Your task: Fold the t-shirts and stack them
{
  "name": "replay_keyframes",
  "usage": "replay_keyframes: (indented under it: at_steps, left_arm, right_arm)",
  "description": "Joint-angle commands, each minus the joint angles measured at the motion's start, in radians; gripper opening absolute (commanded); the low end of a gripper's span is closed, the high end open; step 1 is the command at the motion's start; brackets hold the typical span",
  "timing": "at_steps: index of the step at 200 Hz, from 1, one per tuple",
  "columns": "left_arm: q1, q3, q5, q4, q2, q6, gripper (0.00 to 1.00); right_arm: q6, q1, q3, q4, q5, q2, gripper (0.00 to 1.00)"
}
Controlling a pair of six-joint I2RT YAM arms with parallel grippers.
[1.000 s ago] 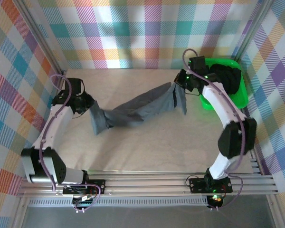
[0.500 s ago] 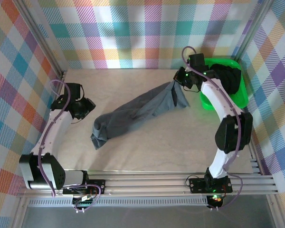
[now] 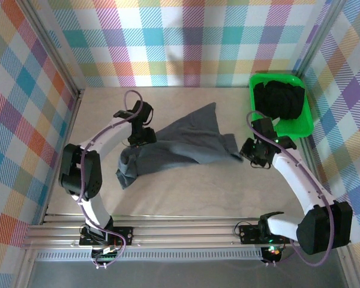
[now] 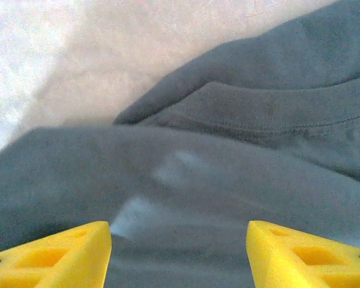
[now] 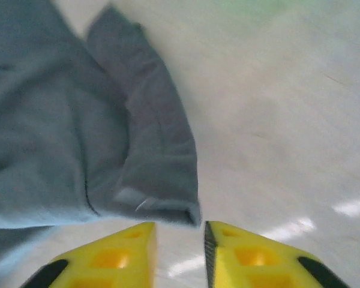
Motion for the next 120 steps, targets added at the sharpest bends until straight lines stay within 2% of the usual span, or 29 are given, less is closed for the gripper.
replay_keyframes:
  at_steps: [1,26,36,62,93,120]
  left_arm:
    - [-0.056,0.070,-0.123,-0.048,0.067,0.123,0.66]
    - [-0.066,0.095,-0.213,-0.040,0.115,0.138,0.73]
    - [-0.065,0.105,-0.226,-0.029,0.130,0.151,0.76]
    - [-0.064,0.134,-0.231,-0.023,0.187,0.191,0.76]
    - [-0.072,0.190,-0.194,0.013,0.206,0.205,0.74]
    - [-0.133,0.255,-0.144,0.103,0.217,0.223,0.74]
  right_arm:
    - [-0.017,-0.009,0.024,-0.076,0.029,0.011,0.45]
    - [-0.073,0.001,0.086,0.024,-0.054,0.071,0.52]
    - [-0.103,0.019,0.127,0.060,-0.101,0.134,0.53]
    - [-0.127,0.060,0.224,0.091,-0.161,0.332,0.54]
    - [-0.122,0.062,0.287,0.163,-0.198,0.490,0.56]
    - [-0.111,0.041,0.328,0.159,-0.163,0.574,0.57]
